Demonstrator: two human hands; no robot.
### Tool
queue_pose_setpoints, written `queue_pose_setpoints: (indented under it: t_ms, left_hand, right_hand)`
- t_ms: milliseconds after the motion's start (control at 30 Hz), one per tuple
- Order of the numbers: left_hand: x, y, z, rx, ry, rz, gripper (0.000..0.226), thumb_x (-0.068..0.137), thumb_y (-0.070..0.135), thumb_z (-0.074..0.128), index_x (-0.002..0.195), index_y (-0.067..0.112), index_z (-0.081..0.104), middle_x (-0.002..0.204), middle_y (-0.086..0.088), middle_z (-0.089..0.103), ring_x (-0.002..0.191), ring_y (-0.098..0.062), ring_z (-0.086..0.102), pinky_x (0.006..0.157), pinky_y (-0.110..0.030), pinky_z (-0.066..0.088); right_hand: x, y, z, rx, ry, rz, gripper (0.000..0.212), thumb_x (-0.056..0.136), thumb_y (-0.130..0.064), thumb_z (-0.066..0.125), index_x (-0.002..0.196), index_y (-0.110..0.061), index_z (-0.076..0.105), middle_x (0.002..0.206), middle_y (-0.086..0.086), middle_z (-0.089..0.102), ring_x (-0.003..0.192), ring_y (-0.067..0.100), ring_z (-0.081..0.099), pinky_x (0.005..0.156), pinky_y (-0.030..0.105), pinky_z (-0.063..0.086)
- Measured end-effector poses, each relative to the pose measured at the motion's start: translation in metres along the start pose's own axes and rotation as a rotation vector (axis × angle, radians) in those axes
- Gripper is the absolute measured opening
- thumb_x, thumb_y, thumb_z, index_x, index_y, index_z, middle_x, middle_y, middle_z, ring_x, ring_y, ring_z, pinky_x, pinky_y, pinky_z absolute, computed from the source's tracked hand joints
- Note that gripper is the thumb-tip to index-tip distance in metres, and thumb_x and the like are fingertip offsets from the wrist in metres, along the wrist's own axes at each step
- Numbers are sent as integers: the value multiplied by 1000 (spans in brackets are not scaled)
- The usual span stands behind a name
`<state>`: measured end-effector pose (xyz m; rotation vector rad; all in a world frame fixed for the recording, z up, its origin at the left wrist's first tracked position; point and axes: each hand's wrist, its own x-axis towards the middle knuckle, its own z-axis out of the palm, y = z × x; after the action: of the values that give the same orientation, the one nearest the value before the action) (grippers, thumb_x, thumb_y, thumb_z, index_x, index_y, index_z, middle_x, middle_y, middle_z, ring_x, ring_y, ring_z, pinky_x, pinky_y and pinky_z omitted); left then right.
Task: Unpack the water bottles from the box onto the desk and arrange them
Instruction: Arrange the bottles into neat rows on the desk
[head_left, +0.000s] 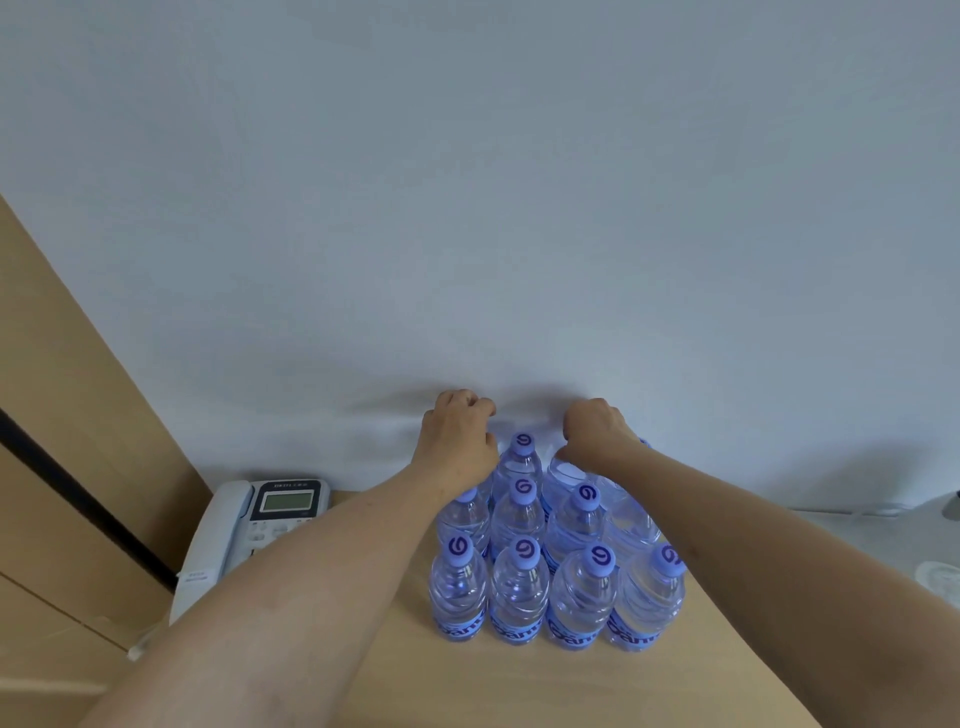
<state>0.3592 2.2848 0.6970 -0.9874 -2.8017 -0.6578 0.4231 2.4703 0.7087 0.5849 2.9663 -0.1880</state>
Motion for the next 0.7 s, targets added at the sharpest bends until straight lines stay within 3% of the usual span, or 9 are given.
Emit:
queue_pose_setpoints:
  t_ms: [167, 267, 367, 467, 533, 633, 700]
  left_hand:
    - [1, -2, 1, -19, -6, 30, 39, 89, 16, 52, 128, 13, 57, 123, -5, 54, 123, -25, 40, 99, -37, 39]
    - [2, -4, -1, -26, -8, 37, 39, 89, 16, 52, 128, 13, 57, 122, -5, 53, 123, -25, 40, 99, -38, 40]
    - [2, -5, -4, -54, -6, 34, 39, 88, 14, 52, 127, 12, 57, 120, -6, 52, 120, -25, 41, 96, -38, 42]
    - [1, -7, -7, -65, -13, 44, 39, 88, 15, 53, 127, 12, 57, 121, -6, 52, 119, -25, 42, 94, -39, 43]
    - [-1, -10, -9, -65, -19, 44, 38, 88, 14, 53, 126, 12, 57, 120, -6, 51, 117, -25, 43, 92, -40, 45]
    - [-5, -18, -12, -60, -28, 35, 36, 89, 14, 52, 125, 13, 58, 120, -6, 52, 116, -25, 44, 90, -39, 46]
    - [-8, -24, -14, -51, -36, 29, 35, 90, 16, 53, 125, 14, 58, 120, -5, 52, 116, -24, 44, 91, -39, 46]
  right_hand:
    - [2, -1, 3, -55, -9, -7, 43, 76, -10, 74, 56, -13, 36, 60, 4, 38, 60, 26, 41, 44, 26, 30]
    - [1, -1, 2, -79, -10, 2, 41, 77, -12, 75, 57, -13, 39, 62, 5, 40, 63, 27, 44, 45, 26, 31]
    - [-2, -7, 0, -101, 6, 56, 24, 82, -22, 74, 70, -13, 54, 77, 6, 54, 69, 26, 53, 56, 29, 41]
    - [-2, -21, 1, -126, 132, 67, 32, 90, -38, 65, 71, -18, 49, 85, 5, 61, 73, 25, 52, 61, 31, 40]
    - [-1, -35, 3, -63, 179, 22, 31, 93, -44, 59, 80, -17, 59, 94, 6, 67, 77, 26, 57, 64, 32, 42]
    - [0, -54, 6, 35, 66, -30, 37, 91, -47, 62, 107, -14, 69, 106, 6, 67, 93, 27, 65, 74, 34, 54]
    - [0, -61, 8, 39, 14, -42, 37, 89, -38, 66, 113, -10, 68, 111, 9, 66, 98, 28, 64, 82, 37, 56]
